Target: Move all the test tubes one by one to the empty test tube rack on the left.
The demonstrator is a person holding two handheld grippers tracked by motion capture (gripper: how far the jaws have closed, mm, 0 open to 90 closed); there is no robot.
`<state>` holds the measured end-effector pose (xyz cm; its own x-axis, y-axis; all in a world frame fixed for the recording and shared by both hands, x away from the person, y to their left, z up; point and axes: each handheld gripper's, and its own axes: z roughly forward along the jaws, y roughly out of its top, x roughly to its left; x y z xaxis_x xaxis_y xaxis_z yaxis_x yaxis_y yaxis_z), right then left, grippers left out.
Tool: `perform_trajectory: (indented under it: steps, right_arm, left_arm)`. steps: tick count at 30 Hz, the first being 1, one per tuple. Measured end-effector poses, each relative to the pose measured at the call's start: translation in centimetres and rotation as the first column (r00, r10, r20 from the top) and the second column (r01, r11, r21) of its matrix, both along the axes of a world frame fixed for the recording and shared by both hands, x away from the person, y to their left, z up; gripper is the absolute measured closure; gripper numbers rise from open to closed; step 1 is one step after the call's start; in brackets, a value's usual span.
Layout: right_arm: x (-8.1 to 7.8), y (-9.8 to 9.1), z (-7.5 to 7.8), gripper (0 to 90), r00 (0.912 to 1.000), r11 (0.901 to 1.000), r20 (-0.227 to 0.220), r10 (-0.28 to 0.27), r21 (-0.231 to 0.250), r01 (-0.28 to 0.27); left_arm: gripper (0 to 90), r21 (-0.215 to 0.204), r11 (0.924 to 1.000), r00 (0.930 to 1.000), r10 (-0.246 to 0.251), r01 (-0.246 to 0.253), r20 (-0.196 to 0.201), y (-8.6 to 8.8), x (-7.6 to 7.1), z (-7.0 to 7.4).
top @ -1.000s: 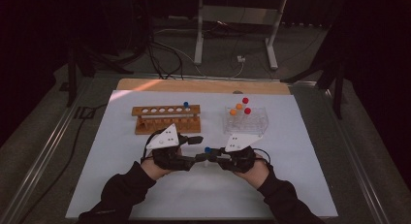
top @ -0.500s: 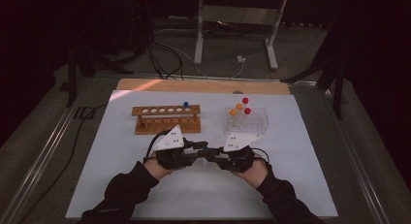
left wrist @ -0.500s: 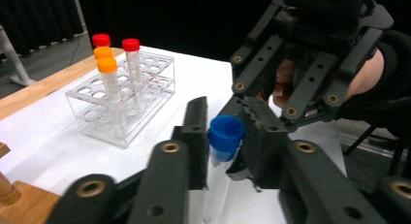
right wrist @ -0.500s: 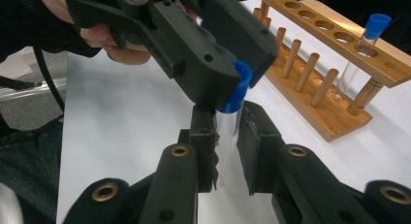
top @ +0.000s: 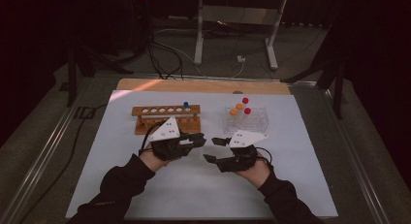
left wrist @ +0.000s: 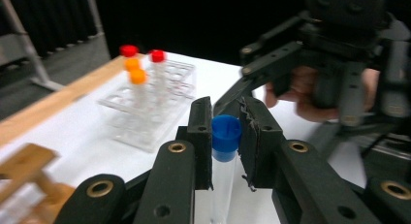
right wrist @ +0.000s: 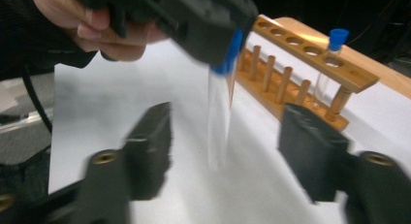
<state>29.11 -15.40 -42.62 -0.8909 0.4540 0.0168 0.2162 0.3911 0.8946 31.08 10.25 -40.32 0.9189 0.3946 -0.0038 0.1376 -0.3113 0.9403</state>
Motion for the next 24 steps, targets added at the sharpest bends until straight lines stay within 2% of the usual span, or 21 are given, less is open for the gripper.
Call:
perform_trajectory:
  steps: [2,8,12,14,22,24]
  right_arm:
    - [-0.1,-0.4,-0.1,20.8,0.9997,0.9997,0.012,-0.023,0.005,0.023]
    - [-0.3,-1.2,-0.3,10.8,0.9987,0.9987,0.019,-0.048,0.019,0.048]
    - [-0.3,-1.8,-0.3,2.9,0.9982,0.9981,0.025,-0.054,0.03,0.053]
    - [-0.3,-2.0,-0.3,1.3,0.9982,0.998,0.022,-0.055,0.032,0.055]
    - [-0.6,-2.0,-0.2,0.0,0.995,0.997,0.069,-0.073,0.032,0.071]
    - [-0.7,-2.1,-0.2,0.0,0.9952,0.9969,0.067,-0.072,0.037,0.069]
  left_arm:
    - [77.3,-0.003,0.9998,0.9998,0.018,-0.018,0.004,0.4,0.4,0.4]
    - [77.4,0.01,0.9971,0.997,0.075,-0.075,0.016,1.6,1.9,1.6]
    - [77.4,0.013,0.9928,0.9925,0.119,-0.119,0.029,2.4,3.0,2.4]
    - [77.4,0.012,0.9902,0.9897,0.139,-0.139,0.034,2.8,3.5,2.8]
    - [77.5,0.006,0.9778,0.9768,0.209,-0.21,0.046,4.0,5.6,3.7]
    - [77.5,0.004,0.9738,0.9729,0.227,-0.227,0.045,4.2,6.1,3.8]
